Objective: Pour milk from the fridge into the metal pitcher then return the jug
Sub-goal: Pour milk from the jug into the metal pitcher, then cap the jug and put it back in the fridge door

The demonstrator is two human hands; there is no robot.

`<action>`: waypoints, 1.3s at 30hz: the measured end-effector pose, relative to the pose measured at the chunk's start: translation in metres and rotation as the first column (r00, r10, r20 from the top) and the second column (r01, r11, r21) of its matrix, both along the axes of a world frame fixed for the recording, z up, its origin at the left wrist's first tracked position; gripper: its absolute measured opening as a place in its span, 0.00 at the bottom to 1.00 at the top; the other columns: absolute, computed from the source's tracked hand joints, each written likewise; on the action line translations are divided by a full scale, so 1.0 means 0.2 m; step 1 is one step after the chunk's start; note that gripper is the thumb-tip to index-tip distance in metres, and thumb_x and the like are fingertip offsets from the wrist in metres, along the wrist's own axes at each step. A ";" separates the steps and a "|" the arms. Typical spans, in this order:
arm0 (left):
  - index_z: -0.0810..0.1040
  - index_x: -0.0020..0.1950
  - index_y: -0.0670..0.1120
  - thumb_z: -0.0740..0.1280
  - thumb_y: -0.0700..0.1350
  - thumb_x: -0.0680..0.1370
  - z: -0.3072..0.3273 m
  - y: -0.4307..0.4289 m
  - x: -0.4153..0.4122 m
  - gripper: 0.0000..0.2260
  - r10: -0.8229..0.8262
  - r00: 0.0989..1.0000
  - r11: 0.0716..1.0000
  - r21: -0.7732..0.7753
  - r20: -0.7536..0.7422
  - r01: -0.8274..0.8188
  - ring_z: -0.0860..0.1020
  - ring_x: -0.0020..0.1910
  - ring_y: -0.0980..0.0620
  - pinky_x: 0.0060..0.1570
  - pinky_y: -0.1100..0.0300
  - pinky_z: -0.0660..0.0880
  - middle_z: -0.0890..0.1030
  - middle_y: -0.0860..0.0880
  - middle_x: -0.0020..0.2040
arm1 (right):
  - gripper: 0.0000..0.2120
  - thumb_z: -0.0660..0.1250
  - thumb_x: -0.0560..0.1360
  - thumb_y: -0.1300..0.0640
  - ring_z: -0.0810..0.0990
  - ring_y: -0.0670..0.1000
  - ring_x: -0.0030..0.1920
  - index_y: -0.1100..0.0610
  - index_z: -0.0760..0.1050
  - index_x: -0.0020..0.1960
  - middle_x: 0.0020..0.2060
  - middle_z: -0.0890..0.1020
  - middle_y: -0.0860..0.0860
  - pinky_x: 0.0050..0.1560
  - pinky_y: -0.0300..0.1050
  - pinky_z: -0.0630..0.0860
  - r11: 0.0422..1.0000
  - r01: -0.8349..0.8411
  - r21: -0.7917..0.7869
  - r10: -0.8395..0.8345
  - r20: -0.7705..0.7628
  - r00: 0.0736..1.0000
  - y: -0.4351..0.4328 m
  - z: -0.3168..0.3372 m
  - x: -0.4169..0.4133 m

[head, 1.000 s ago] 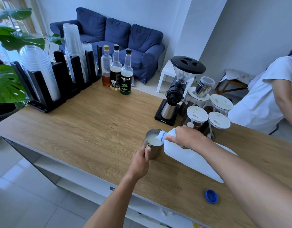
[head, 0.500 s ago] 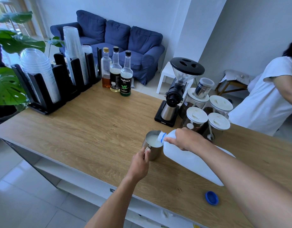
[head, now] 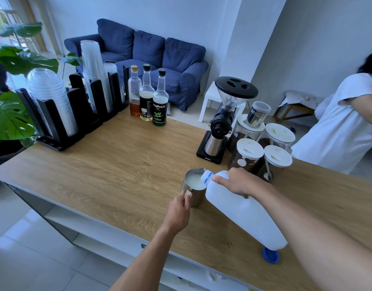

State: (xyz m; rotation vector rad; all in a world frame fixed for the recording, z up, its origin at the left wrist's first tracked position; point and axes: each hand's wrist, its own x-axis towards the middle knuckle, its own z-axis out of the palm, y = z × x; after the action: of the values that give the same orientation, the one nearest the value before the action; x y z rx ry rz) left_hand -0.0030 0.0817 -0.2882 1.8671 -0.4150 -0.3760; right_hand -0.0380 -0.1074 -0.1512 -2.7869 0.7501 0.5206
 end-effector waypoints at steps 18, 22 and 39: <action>0.73 0.45 0.39 0.54 0.49 0.86 0.04 0.00 -0.01 0.17 -0.015 1.000 0.998 0.065 0.019 0.014 0.69 0.34 0.53 0.38 0.55 0.67 0.72 0.50 0.34 | 0.26 0.65 0.66 0.38 0.63 0.52 0.22 0.55 0.60 0.23 0.20 0.64 0.52 0.27 0.42 0.62 0.645 0.040 0.763 -0.601 0.474 0.643 -0.08 -0.05 -0.23; 0.67 0.39 0.45 0.54 0.50 0.86 0.04 -0.02 -0.02 0.17 -0.017 0.999 0.994 0.108 0.043 0.012 0.65 0.30 0.55 0.35 0.56 0.64 0.68 0.52 0.32 | 0.24 0.65 0.65 0.40 0.63 0.51 0.22 0.56 0.61 0.24 0.20 0.65 0.53 0.27 0.42 0.62 0.592 0.021 0.806 -0.680 0.485 0.549 -0.04 -0.09 -0.28; 0.49 0.81 0.50 0.59 0.76 0.69 0.27 -0.21 -0.32 0.49 -0.169 0.900 0.985 0.086 0.401 0.147 0.47 0.79 0.57 0.75 0.57 0.44 0.52 0.55 0.79 | 0.27 0.50 0.67 0.37 0.73 0.54 0.30 0.59 0.65 0.24 0.24 0.74 0.57 0.42 0.50 0.70 0.782 -0.034 0.622 -0.484 0.641 0.596 -0.05 -0.19 -0.53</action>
State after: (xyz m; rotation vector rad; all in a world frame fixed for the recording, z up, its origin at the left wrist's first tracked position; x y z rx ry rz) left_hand -0.0664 0.0388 -0.2338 1.9707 -0.8514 -0.1003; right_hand -0.1437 -0.1173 -0.1891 -1.9424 0.5848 -0.4681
